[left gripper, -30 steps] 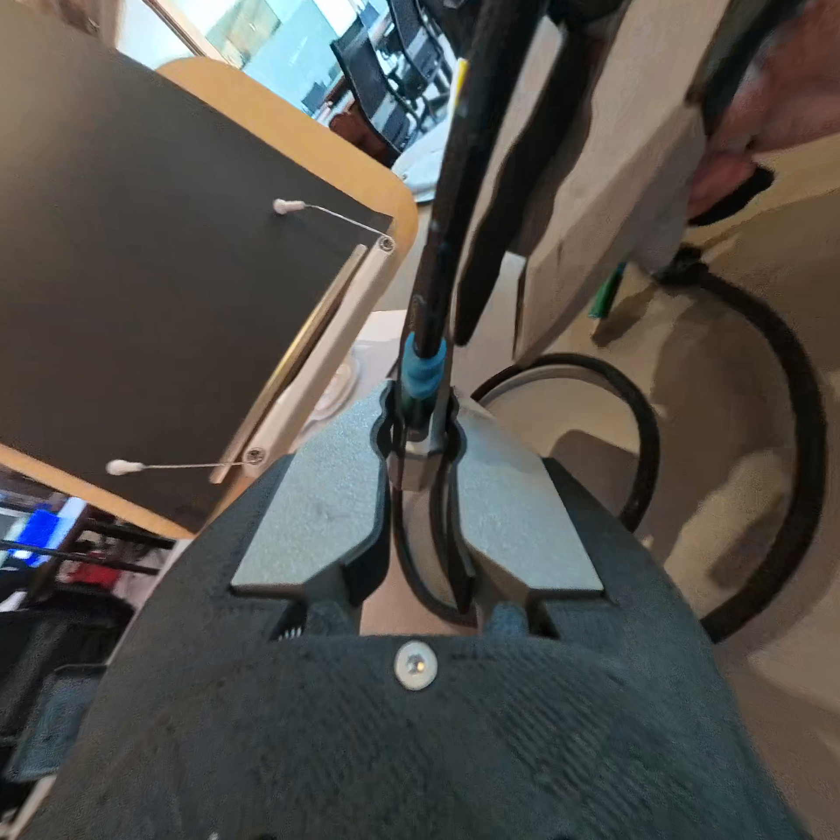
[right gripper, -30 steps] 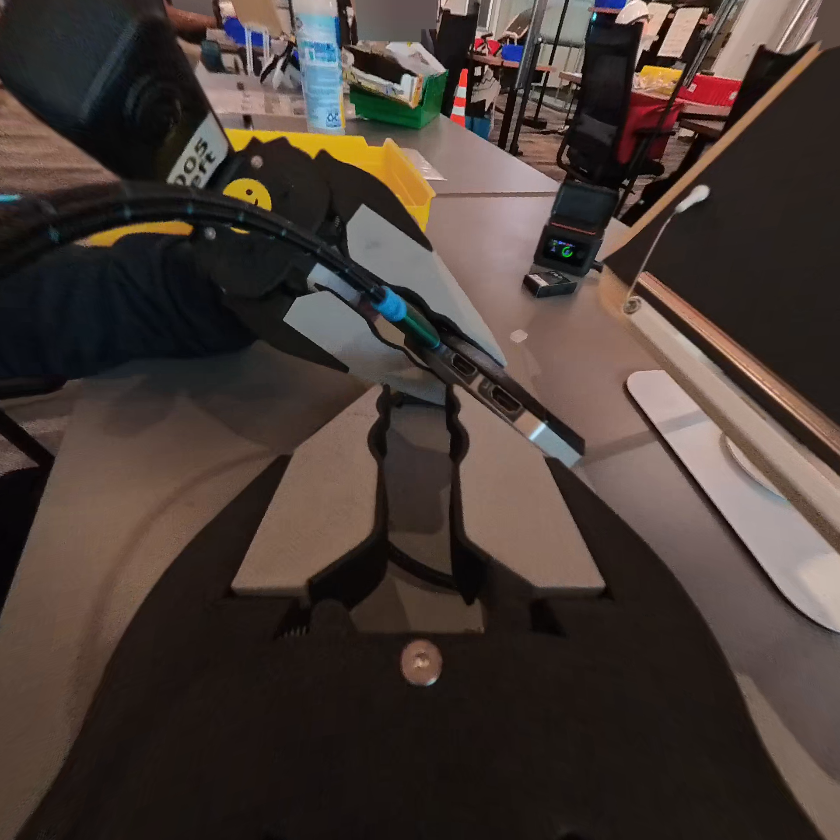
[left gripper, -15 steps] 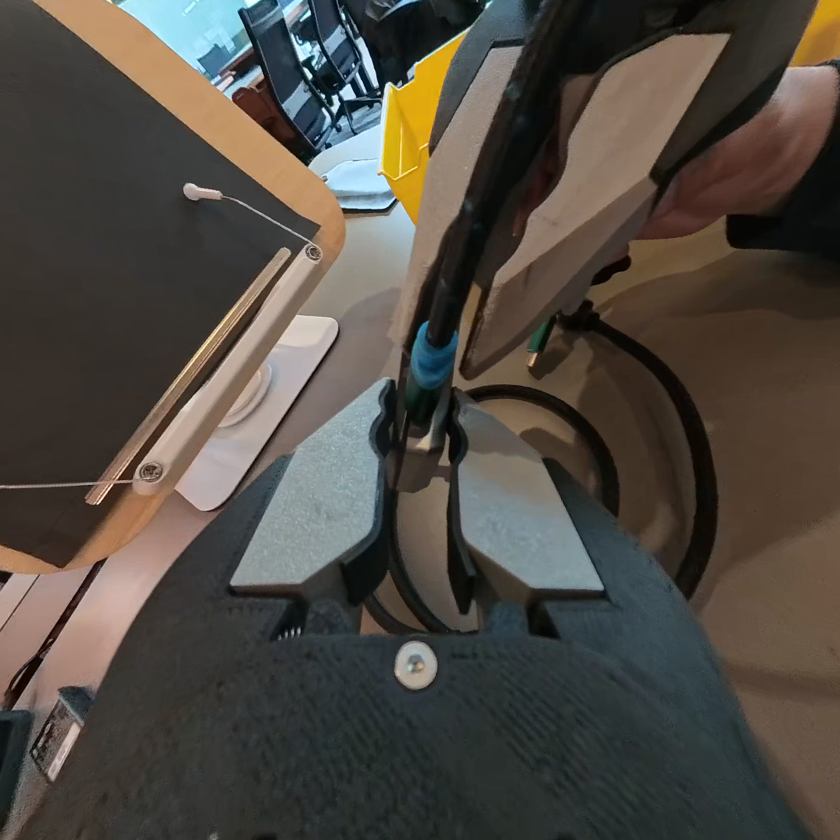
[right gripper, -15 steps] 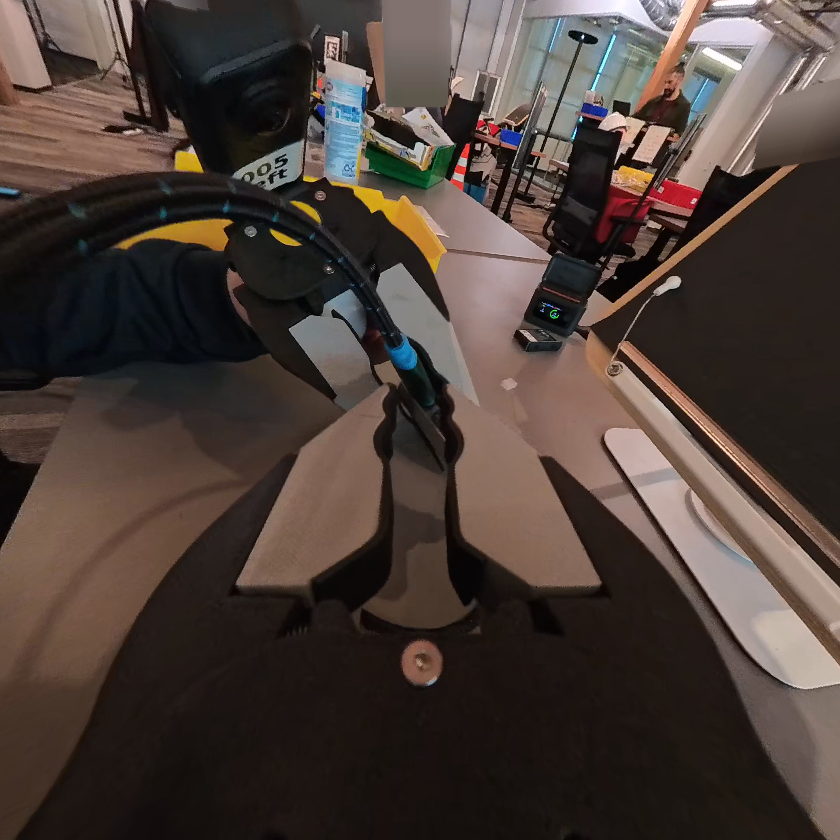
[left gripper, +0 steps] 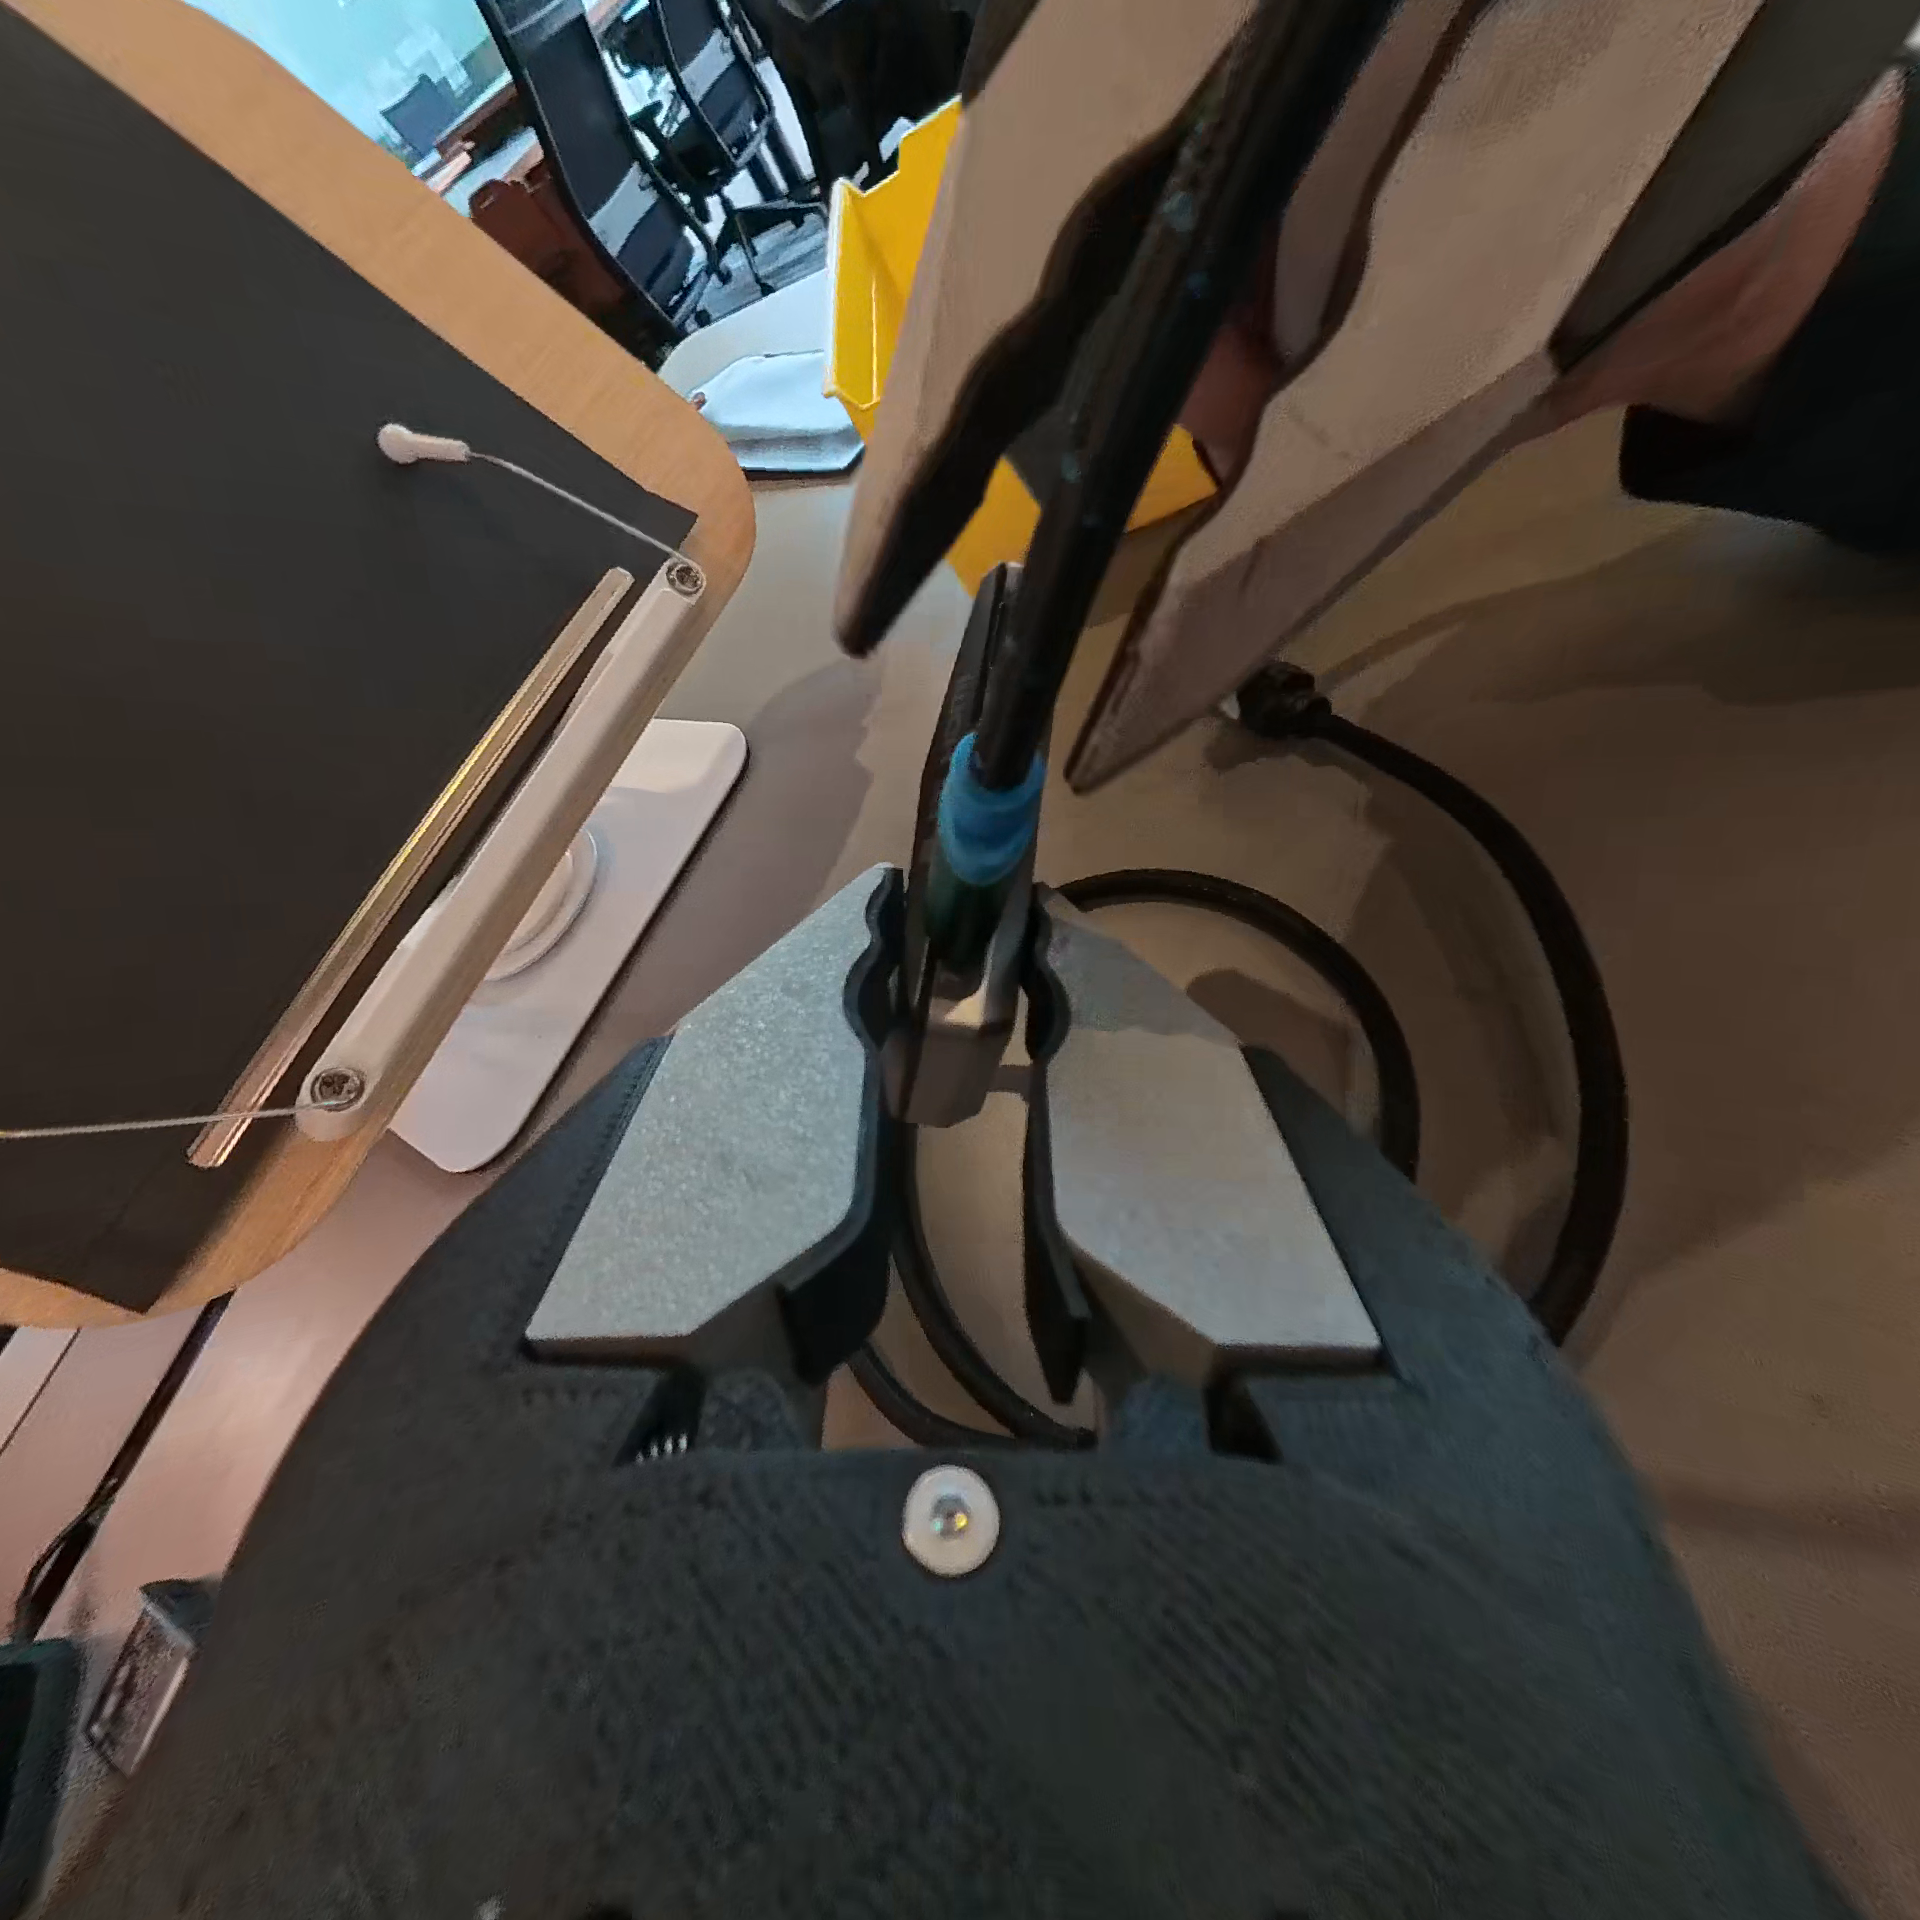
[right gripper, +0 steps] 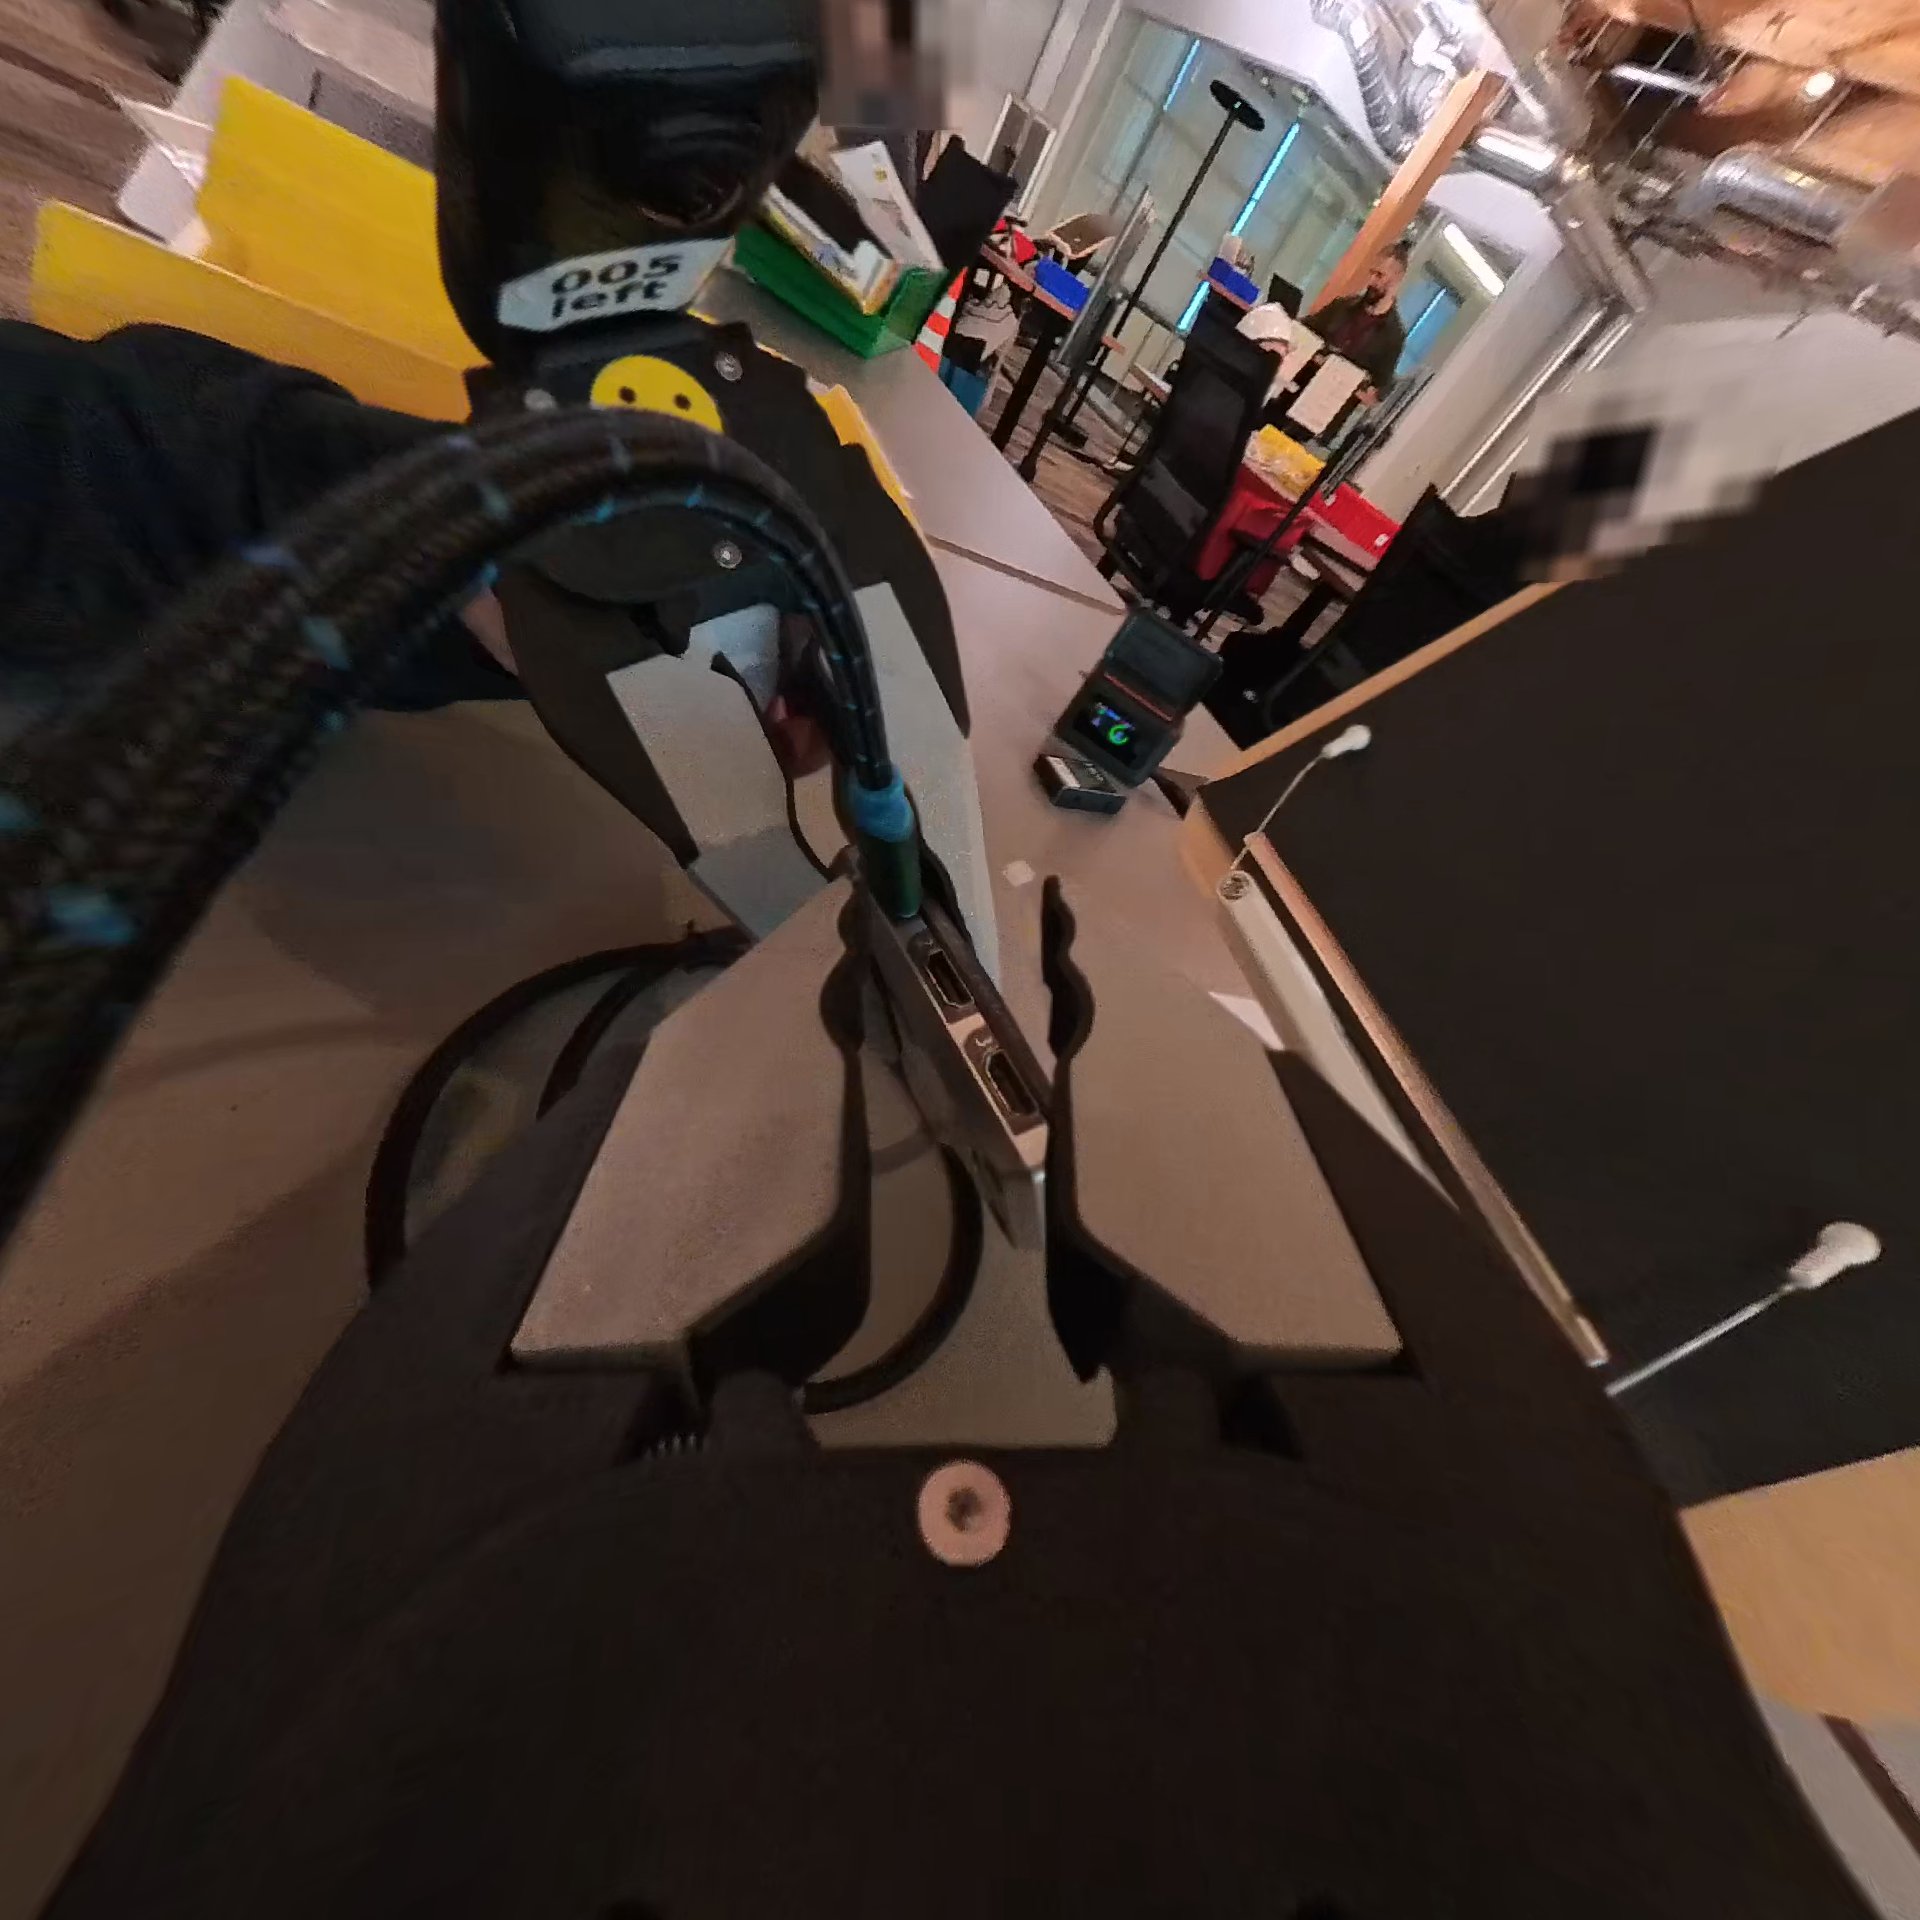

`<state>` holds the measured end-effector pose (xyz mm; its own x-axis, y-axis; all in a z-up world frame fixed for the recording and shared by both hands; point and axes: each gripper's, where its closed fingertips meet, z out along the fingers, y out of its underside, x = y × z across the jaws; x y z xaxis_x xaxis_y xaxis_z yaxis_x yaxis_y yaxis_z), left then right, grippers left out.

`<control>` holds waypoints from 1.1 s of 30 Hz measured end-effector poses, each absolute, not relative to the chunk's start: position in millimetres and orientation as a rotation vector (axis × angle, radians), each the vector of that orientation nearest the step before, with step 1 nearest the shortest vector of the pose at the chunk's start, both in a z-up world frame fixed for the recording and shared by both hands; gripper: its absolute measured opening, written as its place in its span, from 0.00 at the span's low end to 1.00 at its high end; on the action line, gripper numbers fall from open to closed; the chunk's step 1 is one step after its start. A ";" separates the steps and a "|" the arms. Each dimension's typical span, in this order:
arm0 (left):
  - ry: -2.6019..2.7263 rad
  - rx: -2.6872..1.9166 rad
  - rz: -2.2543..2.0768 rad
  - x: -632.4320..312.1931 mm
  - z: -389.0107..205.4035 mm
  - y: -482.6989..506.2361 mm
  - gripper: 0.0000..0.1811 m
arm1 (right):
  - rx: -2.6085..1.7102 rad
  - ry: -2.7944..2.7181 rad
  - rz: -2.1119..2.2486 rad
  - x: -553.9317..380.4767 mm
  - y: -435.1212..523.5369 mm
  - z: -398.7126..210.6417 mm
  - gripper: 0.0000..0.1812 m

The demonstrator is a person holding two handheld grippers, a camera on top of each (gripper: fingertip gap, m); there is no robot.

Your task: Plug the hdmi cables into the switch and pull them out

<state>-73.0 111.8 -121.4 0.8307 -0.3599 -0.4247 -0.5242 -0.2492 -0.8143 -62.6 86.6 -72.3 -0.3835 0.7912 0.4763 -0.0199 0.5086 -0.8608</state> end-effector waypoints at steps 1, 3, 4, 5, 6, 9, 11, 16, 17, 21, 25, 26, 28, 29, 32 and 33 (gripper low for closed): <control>0.665 -1.867 0.186 -72.9 -121.3 112.6 0.11 | -0.629 -1.749 0.995 -61.2 85.5 -71.8 0.15; 0.658 -1.865 0.181 -71.6 -121.2 113.9 0.11 | -0.607 -1.787 0.956 -60.5 83.0 -76.8 0.06; 0.659 -1.866 0.173 -70.2 -121.4 114.1 0.11 | -0.605 -1.808 0.949 -61.0 81.9 -79.9 0.08; 0.659 -1.864 0.176 -69.5 -121.1 114.5 0.11 | -0.609 -1.828 0.949 -61.7 81.3 -83.0 0.11; 0.659 -1.868 0.181 -68.7 -121.3 114.7 0.12 | -0.614 -1.848 0.941 -62.6 81.2 -86.0 0.14; 0.669 -1.891 0.164 -64.1 -122.3 114.3 0.11 | -0.576 -1.833 0.927 -62.5 79.7 -82.7 0.13; 0.685 -1.887 0.169 -61.4 -122.6 114.1 0.11 | -0.535 -1.831 0.931 -60.7 77.1 -80.2 0.09; 0.696 -1.897 0.154 -59.7 -123.4 113.1 0.11 | -0.460 -1.873 0.909 -58.3 71.4 -82.7 0.05; 0.694 -1.899 0.143 -59.6 -123.1 112.7 0.11 | -0.453 -1.884 0.903 -58.6 70.7 -82.6 0.05; 0.705 -1.900 0.105 -55.7 -123.2 110.7 0.12 | -0.422 -2.003 0.868 -61.4 70.3 -91.0 0.05; 0.705 -1.906 0.134 -59.8 -123.4 109.7 0.11 | -0.440 -2.061 0.879 -67.8 69.4 -94.7 0.05; 0.685 -1.900 0.129 -61.9 -121.3 110.4 0.11 | -0.455 -2.043 0.889 -70.0 70.1 -92.9 0.05; 0.659 -1.891 0.103 -63.3 -120.4 111.6 0.12 | -0.471 -2.026 0.901 -71.8 71.3 -93.2 0.05; 0.648 -1.887 0.086 -62.8 -121.7 112.6 0.13 | -0.488 -2.029 0.914 -72.0 71.8 -95.3 0.05; 0.650 -1.873 0.078 -62.1 -127.5 116.1 0.14 | -0.533 -2.029 0.961 -71.9 75.1 -101.1 0.04; 0.639 -1.879 0.061 -61.9 -129.4 117.5 0.14 | -0.545 -2.031 0.977 -71.7 76.5 -102.6 0.04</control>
